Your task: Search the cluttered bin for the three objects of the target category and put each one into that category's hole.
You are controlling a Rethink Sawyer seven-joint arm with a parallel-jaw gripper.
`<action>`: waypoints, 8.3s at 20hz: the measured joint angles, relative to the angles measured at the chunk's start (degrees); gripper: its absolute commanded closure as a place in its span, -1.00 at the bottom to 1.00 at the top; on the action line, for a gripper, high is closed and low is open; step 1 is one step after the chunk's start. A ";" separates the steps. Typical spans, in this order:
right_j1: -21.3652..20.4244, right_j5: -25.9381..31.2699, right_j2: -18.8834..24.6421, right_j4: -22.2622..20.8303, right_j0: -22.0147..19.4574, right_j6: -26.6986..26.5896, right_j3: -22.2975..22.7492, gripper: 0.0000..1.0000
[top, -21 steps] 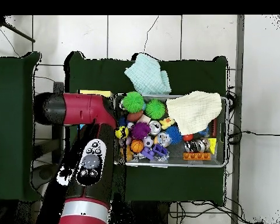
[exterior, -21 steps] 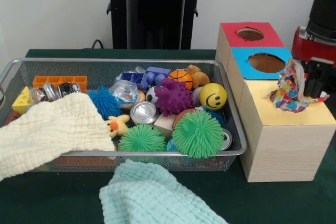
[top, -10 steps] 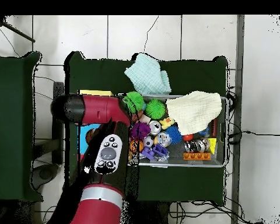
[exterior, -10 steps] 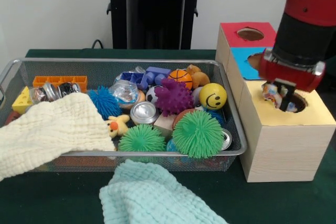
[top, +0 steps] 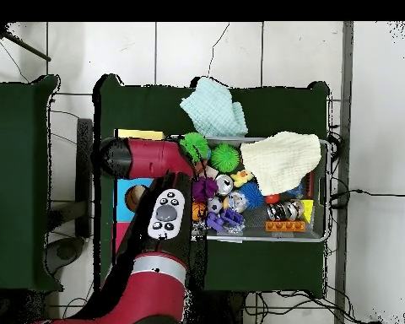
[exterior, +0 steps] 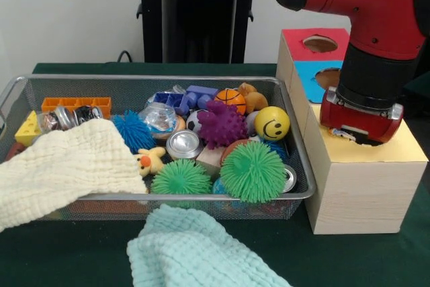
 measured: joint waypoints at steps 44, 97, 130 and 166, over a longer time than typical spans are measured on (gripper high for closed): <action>2.24 0.20 -4.94 3.23 3.30 0.02 -2.21 1.00; -11.08 18.94 -6.89 3.06 4.01 0.02 5.89 1.00; -7.38 15.01 -7.43 3.54 7.04 0.04 4.75 1.00; -5.17 14.77 -7.92 5.61 8.41 0.04 3.49 1.00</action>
